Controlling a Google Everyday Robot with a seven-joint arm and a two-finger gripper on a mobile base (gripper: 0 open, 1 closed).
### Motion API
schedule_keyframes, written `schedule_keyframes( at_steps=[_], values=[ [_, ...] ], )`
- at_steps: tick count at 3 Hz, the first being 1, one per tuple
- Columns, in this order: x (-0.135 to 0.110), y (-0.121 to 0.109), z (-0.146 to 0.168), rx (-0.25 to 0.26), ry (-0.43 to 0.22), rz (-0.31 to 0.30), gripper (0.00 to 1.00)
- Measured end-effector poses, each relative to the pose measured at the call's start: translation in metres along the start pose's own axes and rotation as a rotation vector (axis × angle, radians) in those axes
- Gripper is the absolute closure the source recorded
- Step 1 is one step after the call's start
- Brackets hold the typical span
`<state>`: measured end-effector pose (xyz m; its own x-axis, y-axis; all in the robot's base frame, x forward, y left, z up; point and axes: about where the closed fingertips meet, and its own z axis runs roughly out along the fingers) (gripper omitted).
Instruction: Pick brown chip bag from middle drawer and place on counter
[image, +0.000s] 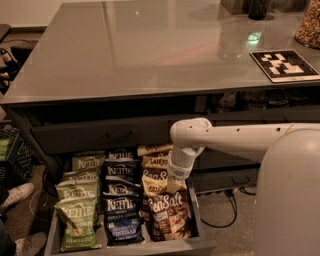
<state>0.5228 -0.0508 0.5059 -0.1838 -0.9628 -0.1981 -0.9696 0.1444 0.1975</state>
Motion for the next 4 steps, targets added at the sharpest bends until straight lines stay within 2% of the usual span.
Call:
schedule_keyframes(
  at_steps=[1,2,3,4],
  values=[
    [0.000,0.014,-0.018,0.008,-0.025,0.004,1.00],
    [0.011,0.042,-0.054,0.029,-0.038,0.046,1.00],
    [0.020,0.073,-0.101,0.071,-0.035,0.074,1.00],
    [0.016,0.099,-0.147,0.112,-0.031,0.058,1.00]
  ],
)
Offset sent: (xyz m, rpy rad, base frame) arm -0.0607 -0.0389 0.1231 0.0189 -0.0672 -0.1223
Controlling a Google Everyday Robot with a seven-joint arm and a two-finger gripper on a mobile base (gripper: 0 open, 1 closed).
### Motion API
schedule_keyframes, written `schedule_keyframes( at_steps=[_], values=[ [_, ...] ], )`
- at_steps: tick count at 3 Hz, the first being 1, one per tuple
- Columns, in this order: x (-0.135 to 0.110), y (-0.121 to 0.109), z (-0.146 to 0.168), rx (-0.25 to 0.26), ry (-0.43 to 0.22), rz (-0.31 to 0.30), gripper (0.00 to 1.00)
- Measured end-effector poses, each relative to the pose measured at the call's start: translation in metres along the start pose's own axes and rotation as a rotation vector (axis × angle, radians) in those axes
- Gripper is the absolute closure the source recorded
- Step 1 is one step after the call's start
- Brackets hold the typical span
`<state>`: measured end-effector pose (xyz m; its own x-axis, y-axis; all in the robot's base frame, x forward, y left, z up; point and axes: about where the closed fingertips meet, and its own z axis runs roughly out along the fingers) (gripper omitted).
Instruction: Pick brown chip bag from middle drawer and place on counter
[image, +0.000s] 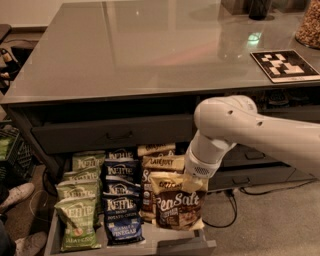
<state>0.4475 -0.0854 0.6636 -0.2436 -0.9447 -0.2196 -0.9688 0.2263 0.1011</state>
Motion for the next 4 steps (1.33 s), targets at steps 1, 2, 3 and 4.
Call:
schedule_keyframes(
  at_steps=[1,2,3,4],
  values=[
    [-0.009,0.011,-0.045,0.042,0.006,-0.024,1.00],
    [-0.009,0.011,-0.045,0.042,0.005,-0.024,1.00],
    [-0.033,0.009,-0.085,0.097,-0.007,-0.058,1.00],
    [-0.074,0.001,-0.135,0.153,-0.010,-0.123,1.00]
  ],
)
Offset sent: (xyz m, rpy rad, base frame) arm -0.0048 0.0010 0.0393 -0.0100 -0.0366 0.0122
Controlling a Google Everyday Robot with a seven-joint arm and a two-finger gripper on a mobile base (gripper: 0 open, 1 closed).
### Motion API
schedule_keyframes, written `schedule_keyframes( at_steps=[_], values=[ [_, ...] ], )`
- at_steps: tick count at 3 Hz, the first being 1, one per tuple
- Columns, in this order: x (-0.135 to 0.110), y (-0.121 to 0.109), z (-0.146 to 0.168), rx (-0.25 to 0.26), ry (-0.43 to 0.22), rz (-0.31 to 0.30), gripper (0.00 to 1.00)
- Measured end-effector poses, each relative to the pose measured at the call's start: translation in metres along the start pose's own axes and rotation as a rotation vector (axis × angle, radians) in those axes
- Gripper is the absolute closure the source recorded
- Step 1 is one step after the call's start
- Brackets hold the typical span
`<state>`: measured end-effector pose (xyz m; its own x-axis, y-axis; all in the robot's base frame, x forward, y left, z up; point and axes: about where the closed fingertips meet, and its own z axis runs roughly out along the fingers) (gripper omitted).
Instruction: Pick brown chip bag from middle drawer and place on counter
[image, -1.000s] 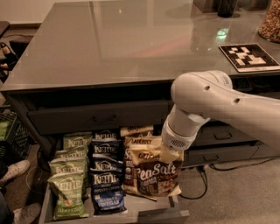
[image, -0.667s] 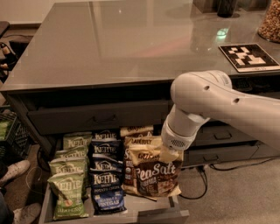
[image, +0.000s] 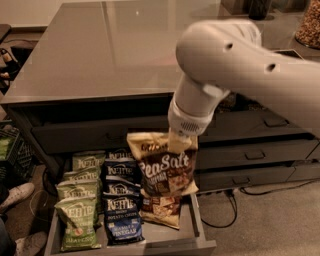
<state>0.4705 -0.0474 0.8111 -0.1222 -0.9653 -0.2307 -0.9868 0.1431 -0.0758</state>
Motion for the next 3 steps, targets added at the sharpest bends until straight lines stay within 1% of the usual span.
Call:
schedule_keyframes(
  at_steps=[1,2,3],
  values=[
    [-0.036,-0.026,-0.032,0.038,0.009,-0.047,1.00],
    [-0.044,-0.028,-0.039,0.049,-0.001,-0.057,1.00],
    [-0.050,-0.034,-0.046,0.076,0.005,-0.075,1.00]
  ],
)
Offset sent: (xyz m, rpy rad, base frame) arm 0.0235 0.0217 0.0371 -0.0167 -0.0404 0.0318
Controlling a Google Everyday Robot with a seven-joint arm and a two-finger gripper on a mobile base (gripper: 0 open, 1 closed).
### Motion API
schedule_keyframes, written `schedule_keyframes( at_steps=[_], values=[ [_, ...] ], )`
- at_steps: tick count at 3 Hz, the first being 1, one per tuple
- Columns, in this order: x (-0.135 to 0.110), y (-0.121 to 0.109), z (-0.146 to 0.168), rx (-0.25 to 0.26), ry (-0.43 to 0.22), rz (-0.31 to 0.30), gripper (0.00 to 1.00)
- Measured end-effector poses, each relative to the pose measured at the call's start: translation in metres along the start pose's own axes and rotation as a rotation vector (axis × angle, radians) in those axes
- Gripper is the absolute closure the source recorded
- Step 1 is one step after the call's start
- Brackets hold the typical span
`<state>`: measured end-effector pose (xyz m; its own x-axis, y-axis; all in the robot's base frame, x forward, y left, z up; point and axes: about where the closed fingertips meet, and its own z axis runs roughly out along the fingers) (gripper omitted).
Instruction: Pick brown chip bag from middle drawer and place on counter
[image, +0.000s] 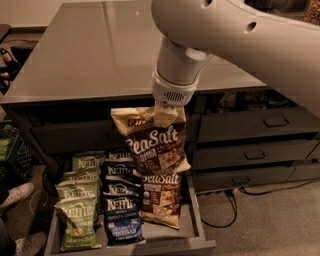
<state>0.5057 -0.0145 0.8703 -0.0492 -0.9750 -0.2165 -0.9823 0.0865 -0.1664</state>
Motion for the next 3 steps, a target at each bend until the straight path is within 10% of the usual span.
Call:
schedule_keyframes(
  at_steps=[3],
  values=[
    [-0.044,-0.126,-0.053,0.126,0.027,-0.110,1.00]
  ],
)
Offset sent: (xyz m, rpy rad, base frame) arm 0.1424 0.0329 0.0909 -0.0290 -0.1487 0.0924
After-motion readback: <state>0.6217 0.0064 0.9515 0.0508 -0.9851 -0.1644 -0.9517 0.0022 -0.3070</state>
